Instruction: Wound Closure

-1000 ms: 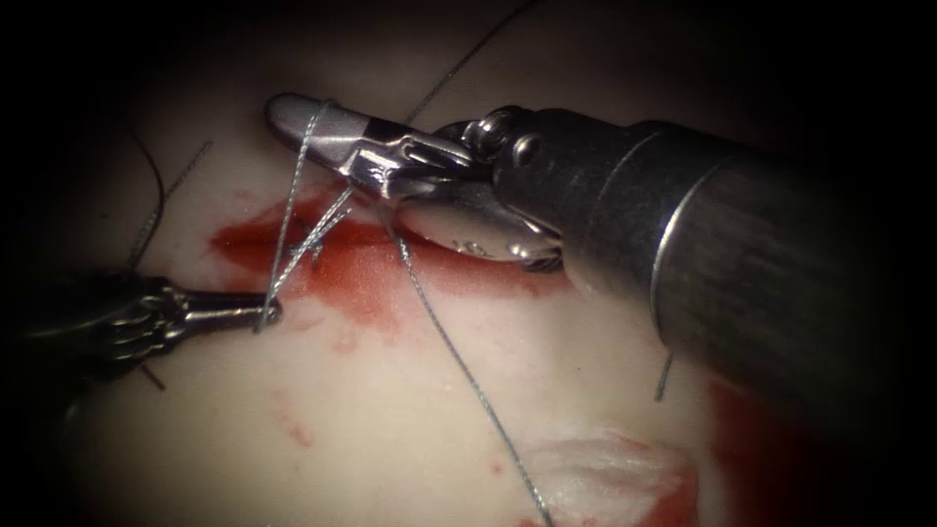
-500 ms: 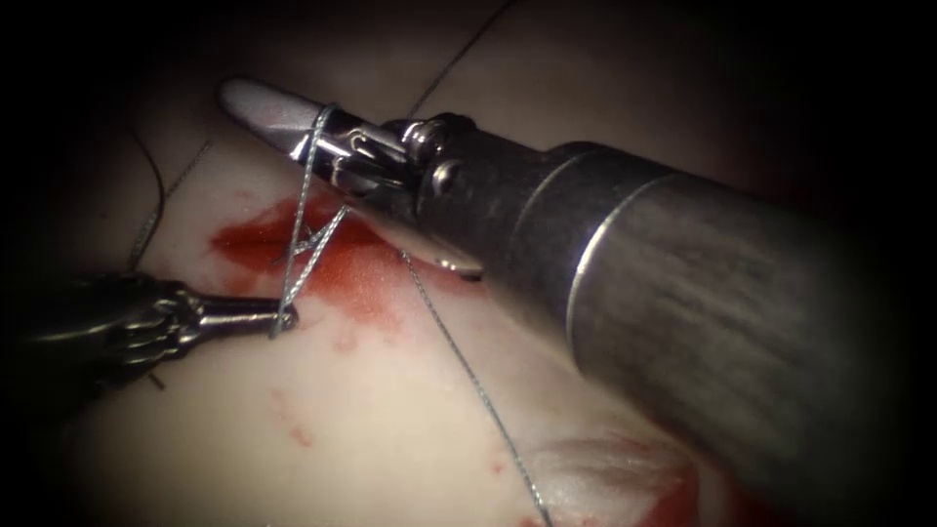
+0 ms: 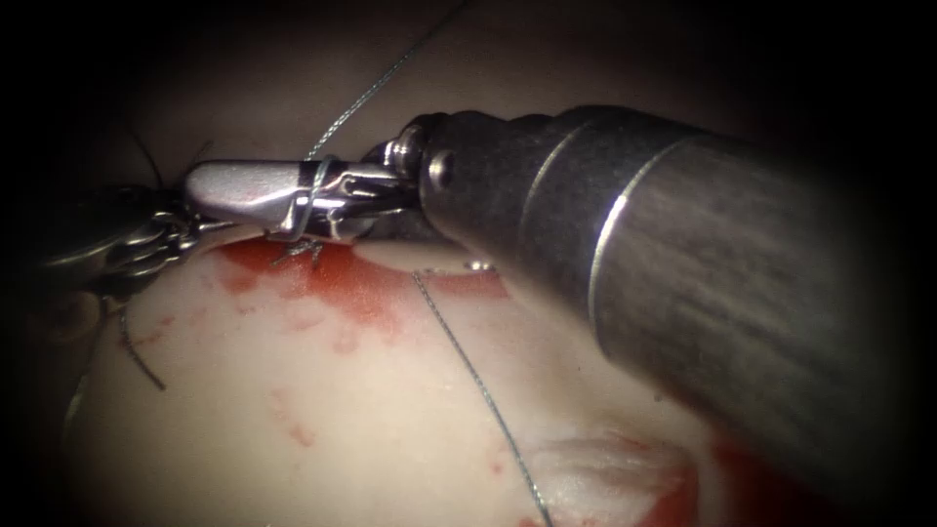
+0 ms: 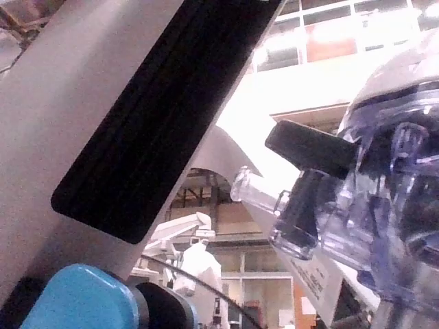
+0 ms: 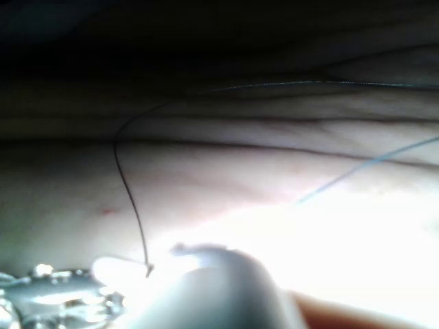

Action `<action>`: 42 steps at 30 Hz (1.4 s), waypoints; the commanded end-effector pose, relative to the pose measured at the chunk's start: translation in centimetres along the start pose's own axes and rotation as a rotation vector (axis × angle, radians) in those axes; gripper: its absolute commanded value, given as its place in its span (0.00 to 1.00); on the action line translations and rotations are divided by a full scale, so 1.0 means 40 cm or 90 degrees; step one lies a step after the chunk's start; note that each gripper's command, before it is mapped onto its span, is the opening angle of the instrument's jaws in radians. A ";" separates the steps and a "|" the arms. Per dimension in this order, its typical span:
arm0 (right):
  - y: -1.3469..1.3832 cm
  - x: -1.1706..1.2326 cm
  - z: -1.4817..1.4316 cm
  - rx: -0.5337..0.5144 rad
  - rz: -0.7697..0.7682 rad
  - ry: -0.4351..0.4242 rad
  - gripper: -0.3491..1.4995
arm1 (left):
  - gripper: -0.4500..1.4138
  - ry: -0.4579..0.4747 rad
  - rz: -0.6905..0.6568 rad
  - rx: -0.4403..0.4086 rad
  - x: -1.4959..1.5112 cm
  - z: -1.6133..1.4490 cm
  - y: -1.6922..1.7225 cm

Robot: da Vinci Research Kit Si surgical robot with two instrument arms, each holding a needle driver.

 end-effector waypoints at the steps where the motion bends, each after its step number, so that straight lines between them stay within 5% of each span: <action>1: 0.0007 0.0023 0.0016 -0.018 0.004 -0.021 0.00 | 0.00 -0.010 0.004 0.003 -0.0032 0.0018 0.0006; 7: 0.0045 -0.0005 -0.0014 -0.179 -0.006 -0.143 0.00 | 0.00 -0.079 0.013 0.034 -0.0071 0.0022 0.0005; 8: 0.0051 -0.0013 -0.0021 -0.238 -0.028 -0.198 0.00 | 0.00 -0.112 0.009 0.047 -0.0090 0.0022 -0.0004; 15: 0.0049 -0.0026 -0.0022 -0.340 -0.072 -0.312 0.00 | 0.00 -0.186 -0.015 0.081 -0.0150 0.0020 -0.0077; 22: 0.0032 -0.0040 -0.0016 -0.458 -0.130 -0.383 0.00 | 0.00 -0.176 -0.014 0.114 -0.0154 0.0053 -0.0171; 31: -0.0028 -0.0057 -0.0095 -0.687 -0.172 -0.569 0.00 | 0.00 -0.166 -0.004 0.139 -0.0119 0.0109 -0.0231; 42: -0.0050 -0.0075 -0.0186 -0.699 -0.153 -0.648 0.00 | 0.00 -0.160 -0.004 0.153 -0.0106 0.0135 -0.0259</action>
